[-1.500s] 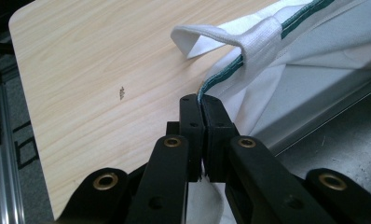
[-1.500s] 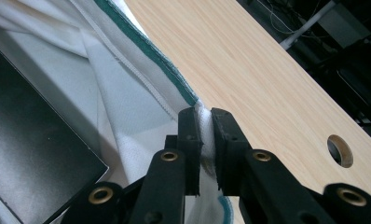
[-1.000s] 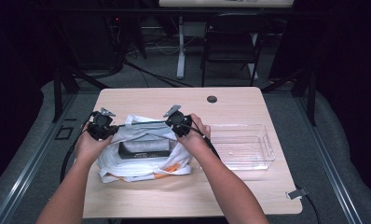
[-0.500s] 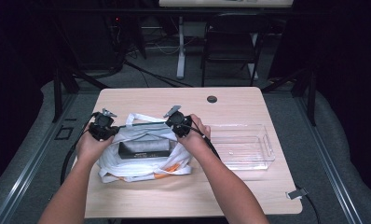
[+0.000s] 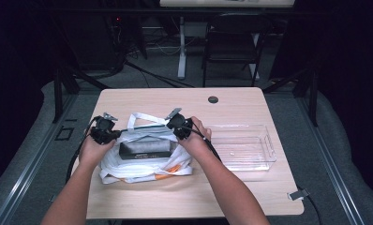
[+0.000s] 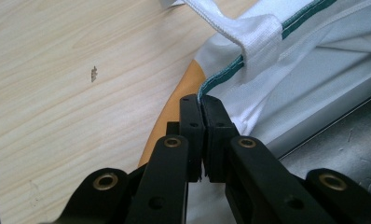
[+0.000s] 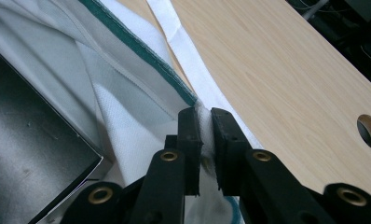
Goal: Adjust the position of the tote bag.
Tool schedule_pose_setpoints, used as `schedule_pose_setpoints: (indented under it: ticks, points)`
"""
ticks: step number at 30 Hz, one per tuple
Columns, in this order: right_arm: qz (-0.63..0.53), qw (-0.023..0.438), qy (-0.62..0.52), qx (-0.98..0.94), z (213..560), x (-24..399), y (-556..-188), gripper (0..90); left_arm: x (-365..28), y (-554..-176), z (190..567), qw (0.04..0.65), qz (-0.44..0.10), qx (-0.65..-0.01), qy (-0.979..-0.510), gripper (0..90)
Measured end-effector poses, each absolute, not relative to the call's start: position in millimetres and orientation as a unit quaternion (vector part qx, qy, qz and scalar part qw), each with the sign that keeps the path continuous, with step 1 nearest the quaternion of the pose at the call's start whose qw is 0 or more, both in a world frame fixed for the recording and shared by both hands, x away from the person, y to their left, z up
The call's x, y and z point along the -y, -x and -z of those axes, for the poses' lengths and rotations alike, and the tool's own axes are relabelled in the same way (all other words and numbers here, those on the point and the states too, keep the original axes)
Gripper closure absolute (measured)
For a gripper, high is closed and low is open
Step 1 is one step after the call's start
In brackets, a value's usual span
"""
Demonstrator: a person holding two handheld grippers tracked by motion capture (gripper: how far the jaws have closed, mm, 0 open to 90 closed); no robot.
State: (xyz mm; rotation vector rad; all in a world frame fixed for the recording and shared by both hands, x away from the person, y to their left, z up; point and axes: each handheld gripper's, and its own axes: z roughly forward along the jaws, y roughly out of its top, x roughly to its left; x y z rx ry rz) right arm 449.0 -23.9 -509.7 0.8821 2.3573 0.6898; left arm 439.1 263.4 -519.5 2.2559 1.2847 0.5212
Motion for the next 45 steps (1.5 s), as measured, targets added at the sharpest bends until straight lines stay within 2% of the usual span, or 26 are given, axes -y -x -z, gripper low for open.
schedule_pose_setpoints:
  ticks: [6,13,19,26,32,45]
  points:
    - [-0.261,0.259,-0.332,-0.868,509.5,23.9,-448.7,82.3,-264.0,-440.0,518.6,0.244,-0.183,-0.473,-0.827,88.4]
    - [-0.296,0.236,-0.336,-0.862,499.0,31.0,-445.7,72.3,-266.0,-438.3,515.6,0.252,-0.181,-0.477,-0.822,88.4]
    - [-0.32,0.242,-0.327,-0.856,486.4,32.9,-434.2,65.6,-266.2,-438.0,516.1,0.253,-0.18,-0.481,-0.82,88.4]
    - [-0.32,0.254,-0.32,-0.855,475.3,36.6,-425.6,65.5,-265.5,-437.9,516.8,0.254,-0.184,-0.484,-0.817,88.4]
    - [-0.313,0.254,-0.318,-0.858,468.2,45.3,-421.4,69.6,-266.2,-438.3,516.6,0.255,-0.18,-0.484,-0.818,88.4]
    - [-0.311,0.244,-0.334,-0.856,478.2,55.6,-418.2,72.9,-266.6,-438.4,517.2,0.255,-0.181,-0.482,-0.818,88.4]
